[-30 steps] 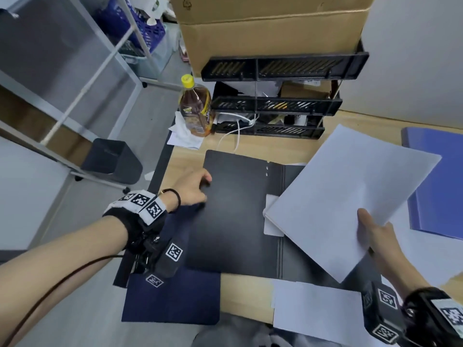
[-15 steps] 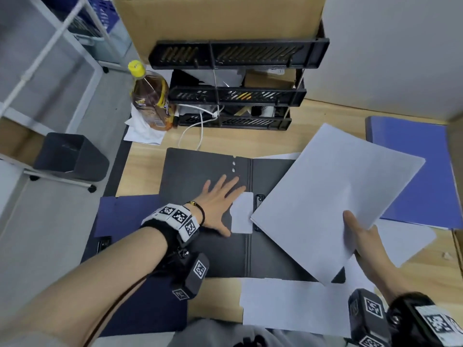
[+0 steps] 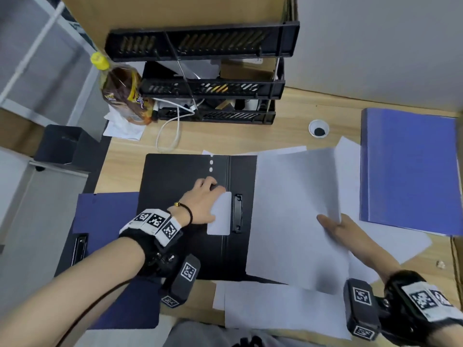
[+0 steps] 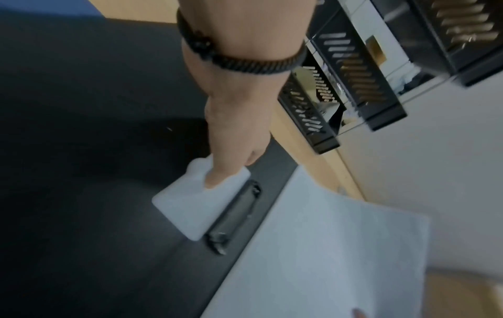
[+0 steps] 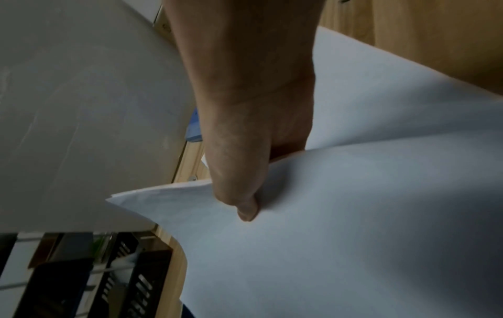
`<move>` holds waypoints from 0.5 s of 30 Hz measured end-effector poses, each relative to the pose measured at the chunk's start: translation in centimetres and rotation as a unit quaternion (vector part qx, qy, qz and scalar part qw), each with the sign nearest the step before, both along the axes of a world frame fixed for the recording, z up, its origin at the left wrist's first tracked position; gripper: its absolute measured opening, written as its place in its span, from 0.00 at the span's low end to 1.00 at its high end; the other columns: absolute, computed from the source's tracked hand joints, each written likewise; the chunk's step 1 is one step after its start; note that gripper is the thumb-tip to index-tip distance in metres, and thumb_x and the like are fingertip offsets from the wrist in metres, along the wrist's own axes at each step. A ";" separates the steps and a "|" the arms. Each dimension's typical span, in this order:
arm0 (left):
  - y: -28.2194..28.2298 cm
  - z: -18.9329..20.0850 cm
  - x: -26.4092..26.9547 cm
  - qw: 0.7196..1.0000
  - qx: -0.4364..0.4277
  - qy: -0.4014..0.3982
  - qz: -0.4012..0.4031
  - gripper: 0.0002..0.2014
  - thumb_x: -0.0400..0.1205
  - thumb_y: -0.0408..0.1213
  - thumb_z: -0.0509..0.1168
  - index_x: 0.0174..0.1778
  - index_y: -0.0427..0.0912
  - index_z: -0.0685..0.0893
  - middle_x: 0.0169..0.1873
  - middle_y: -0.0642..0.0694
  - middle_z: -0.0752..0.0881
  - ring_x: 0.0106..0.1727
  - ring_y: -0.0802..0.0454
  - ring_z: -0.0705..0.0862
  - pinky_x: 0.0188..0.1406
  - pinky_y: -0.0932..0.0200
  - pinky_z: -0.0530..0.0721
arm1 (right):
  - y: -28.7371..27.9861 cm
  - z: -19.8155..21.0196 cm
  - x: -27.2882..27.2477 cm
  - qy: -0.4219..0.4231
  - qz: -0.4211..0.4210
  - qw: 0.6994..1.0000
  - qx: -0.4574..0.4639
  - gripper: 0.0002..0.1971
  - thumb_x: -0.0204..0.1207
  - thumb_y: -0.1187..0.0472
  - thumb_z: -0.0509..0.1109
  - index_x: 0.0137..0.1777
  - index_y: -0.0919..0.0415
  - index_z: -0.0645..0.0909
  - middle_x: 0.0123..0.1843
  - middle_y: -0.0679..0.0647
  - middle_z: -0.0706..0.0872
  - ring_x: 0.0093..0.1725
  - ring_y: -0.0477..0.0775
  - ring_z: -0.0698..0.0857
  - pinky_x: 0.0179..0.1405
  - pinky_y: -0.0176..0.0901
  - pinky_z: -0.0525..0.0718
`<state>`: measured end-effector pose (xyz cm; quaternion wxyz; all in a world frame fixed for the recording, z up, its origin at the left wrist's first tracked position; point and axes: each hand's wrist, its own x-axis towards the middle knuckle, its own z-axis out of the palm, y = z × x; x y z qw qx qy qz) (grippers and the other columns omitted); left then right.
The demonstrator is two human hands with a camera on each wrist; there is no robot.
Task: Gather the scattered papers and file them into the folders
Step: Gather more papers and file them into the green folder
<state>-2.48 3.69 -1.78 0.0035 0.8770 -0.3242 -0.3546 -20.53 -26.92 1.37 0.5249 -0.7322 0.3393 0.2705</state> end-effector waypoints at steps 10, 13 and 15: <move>-5.6 -0.8 -2.5 0.983 0.056 0.010 0.172 0.29 0.75 0.60 0.66 0.59 0.38 0.74 0.51 0.41 0.83 0.54 0.40 0.81 0.42 0.52 0.80 | -0.3 -1.0 0.7 0.007 0.063 0.997 0.040 0.08 0.87 0.50 0.60 0.60 0.49 0.77 0.52 0.46 0.87 0.50 0.43 0.85 0.45 0.30 0.76; -6.3 -0.7 -2.6 0.980 0.045 0.018 0.194 0.26 0.74 0.54 0.68 0.56 0.37 0.74 0.48 0.40 0.81 0.58 0.38 0.80 0.40 0.52 0.78 | 0.0 -1.9 0.3 0.003 0.061 0.997 0.039 0.08 0.87 0.50 0.59 0.62 0.47 0.76 0.52 0.42 0.86 0.51 0.38 0.83 0.44 0.28 0.75; -6.6 -0.4 -2.6 0.978 0.045 0.027 0.202 0.23 0.75 0.52 0.68 0.54 0.36 0.75 0.47 0.40 0.79 0.58 0.38 0.79 0.42 0.52 0.79 | 0.1 -2.8 0.0 -0.002 0.059 0.998 0.032 0.11 0.87 0.50 0.59 0.64 0.49 0.76 0.50 0.40 0.85 0.48 0.38 0.83 0.43 0.30 0.75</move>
